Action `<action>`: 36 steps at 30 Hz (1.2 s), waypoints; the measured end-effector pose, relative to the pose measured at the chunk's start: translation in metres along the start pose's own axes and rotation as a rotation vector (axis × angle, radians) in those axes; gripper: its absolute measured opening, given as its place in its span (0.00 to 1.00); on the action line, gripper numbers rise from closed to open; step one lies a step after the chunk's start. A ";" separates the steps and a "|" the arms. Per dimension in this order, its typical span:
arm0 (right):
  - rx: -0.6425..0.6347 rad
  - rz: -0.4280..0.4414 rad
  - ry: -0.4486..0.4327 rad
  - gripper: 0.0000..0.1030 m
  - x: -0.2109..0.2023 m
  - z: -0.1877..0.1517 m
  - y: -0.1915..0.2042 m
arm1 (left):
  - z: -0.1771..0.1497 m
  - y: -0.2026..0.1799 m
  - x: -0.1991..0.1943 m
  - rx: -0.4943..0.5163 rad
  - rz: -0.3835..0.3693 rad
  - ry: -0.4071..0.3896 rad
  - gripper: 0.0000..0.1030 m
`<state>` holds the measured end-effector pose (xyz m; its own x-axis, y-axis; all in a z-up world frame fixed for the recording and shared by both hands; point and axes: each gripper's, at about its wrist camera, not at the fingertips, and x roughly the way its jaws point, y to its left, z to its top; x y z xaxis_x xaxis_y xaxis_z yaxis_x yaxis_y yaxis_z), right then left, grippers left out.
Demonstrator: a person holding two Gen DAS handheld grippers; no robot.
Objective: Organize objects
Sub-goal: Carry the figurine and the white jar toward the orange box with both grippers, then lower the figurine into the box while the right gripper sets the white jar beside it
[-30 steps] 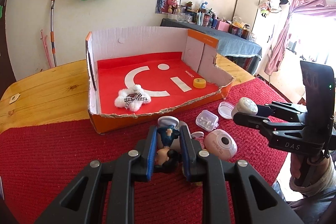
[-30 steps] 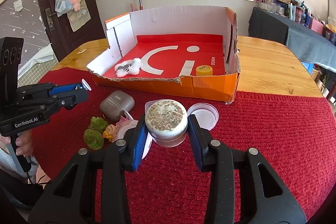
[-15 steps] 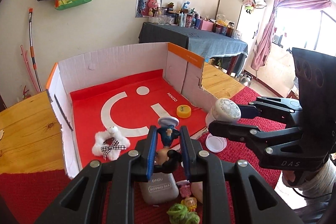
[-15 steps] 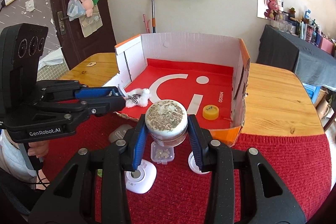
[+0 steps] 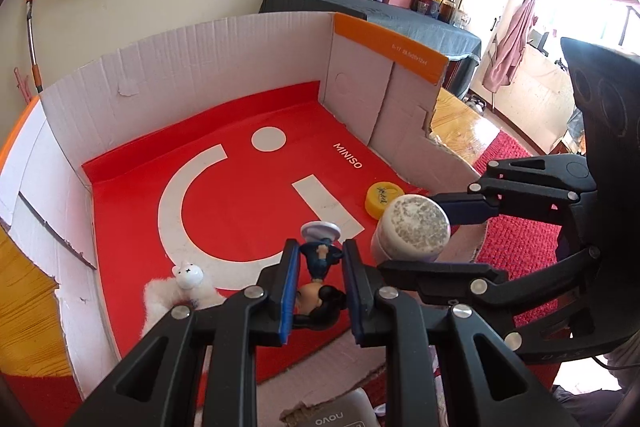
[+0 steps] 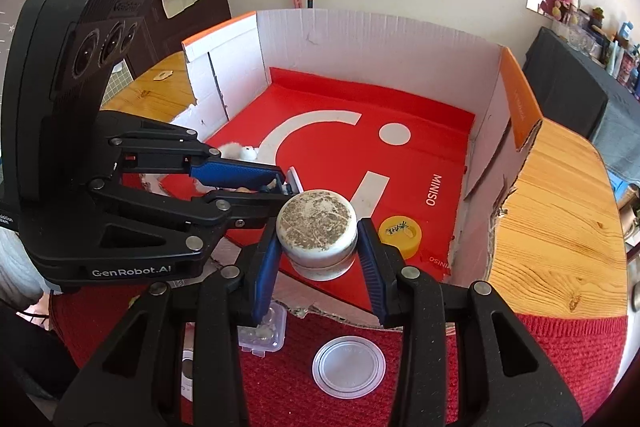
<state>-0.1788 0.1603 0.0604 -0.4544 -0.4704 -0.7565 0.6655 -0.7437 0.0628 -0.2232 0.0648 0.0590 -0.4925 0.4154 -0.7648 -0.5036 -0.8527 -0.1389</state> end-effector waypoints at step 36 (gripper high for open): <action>-0.065 0.058 0.167 0.36 0.040 0.006 -0.006 | -0.005 0.008 0.021 0.018 -0.004 0.081 0.22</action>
<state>-0.2046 0.1428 0.0341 -0.3126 -0.4224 -0.8508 0.7274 -0.6825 0.0716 -0.2337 0.0652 0.0387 -0.4320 0.3910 -0.8127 -0.5183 -0.8451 -0.1311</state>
